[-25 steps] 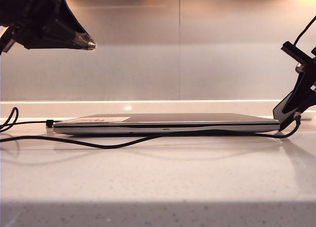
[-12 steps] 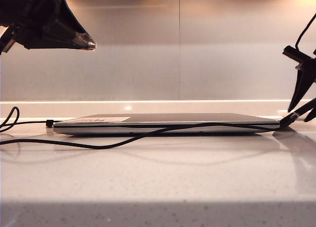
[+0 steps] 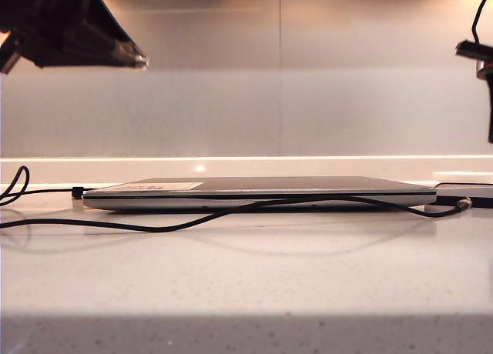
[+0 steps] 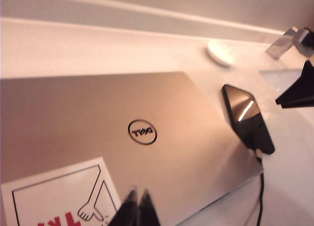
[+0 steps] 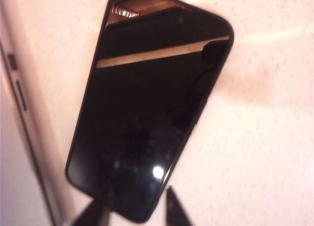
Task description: Pick up the charging cable and the phone, plug the charging cable into the charging port on the phone, and finally place them back on the table.
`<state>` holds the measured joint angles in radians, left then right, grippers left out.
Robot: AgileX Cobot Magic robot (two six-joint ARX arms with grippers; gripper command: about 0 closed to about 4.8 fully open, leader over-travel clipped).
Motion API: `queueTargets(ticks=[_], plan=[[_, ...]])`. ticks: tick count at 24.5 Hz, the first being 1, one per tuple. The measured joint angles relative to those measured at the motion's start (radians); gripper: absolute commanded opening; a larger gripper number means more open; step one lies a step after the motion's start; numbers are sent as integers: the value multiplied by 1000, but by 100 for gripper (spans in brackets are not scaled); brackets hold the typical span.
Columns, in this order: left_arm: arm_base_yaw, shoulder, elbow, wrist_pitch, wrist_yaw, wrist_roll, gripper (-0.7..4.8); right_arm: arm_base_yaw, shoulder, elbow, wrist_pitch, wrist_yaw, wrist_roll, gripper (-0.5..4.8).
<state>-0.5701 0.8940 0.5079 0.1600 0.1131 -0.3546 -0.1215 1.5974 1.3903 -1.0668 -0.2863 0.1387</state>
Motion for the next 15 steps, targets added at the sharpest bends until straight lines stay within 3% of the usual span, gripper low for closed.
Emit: queueTargets(ticks=[4, 8, 15], plan=[[0, -46, 0, -11, 0, 0, -6, 0, -65, 0, -26, 5, -6, 39], [0, -131, 0, -83, 0, 17, -6, 19, -189, -11, -17, 82, -9, -3], [0, -269, 0, -260, 0, 82, -6, 31, -489, -253, 237, 101, -14, -1]])
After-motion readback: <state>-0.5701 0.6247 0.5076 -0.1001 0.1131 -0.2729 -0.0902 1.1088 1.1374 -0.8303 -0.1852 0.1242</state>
